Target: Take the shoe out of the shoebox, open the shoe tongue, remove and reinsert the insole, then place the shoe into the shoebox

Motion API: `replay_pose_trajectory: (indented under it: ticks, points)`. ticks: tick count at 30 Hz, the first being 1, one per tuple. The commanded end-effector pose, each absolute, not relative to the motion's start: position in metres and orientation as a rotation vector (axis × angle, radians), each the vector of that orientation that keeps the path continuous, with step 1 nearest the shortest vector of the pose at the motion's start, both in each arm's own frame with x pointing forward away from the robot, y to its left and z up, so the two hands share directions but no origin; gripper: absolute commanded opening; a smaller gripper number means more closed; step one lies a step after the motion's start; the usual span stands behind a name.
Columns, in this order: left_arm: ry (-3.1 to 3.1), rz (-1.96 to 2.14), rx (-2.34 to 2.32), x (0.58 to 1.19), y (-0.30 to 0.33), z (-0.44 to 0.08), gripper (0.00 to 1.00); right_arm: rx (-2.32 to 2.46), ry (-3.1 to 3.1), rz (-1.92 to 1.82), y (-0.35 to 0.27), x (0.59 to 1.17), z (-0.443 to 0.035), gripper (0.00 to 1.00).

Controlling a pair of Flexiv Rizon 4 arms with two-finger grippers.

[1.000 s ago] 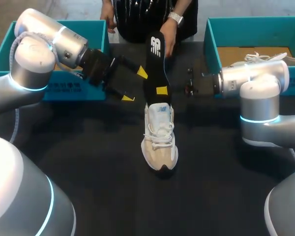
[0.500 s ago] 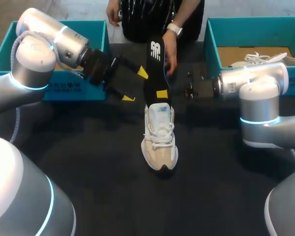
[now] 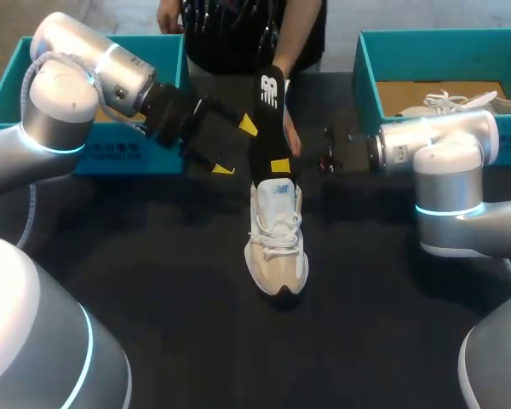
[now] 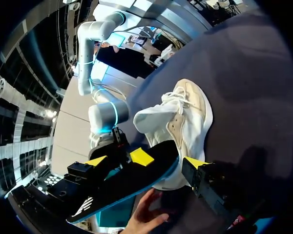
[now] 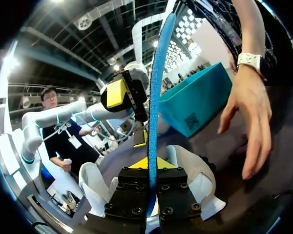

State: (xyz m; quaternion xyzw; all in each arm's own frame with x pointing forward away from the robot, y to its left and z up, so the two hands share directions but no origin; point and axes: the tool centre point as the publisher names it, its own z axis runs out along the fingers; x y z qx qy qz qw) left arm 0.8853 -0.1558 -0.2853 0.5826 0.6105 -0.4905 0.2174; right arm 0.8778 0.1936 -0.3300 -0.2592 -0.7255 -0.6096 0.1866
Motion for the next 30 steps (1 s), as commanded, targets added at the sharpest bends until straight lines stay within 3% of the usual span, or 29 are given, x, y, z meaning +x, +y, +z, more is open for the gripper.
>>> replay_pose_trajectory:
  ticks: [1, 30]
  points:
    - [1.691, -1.356, 1.609, 0.8839, -0.1553, -0.2858, 1.0, -0.74, -2.043, -1.718, 0.1955, 0.8745, -0.3328, 0.0]
    - [1.671, -1.372, 1.62, 0.8779, -0.1581, -0.2879, 1.0, -0.755, -2.066, -1.681, 0.1952, 0.8714, -0.3331, 0.0]
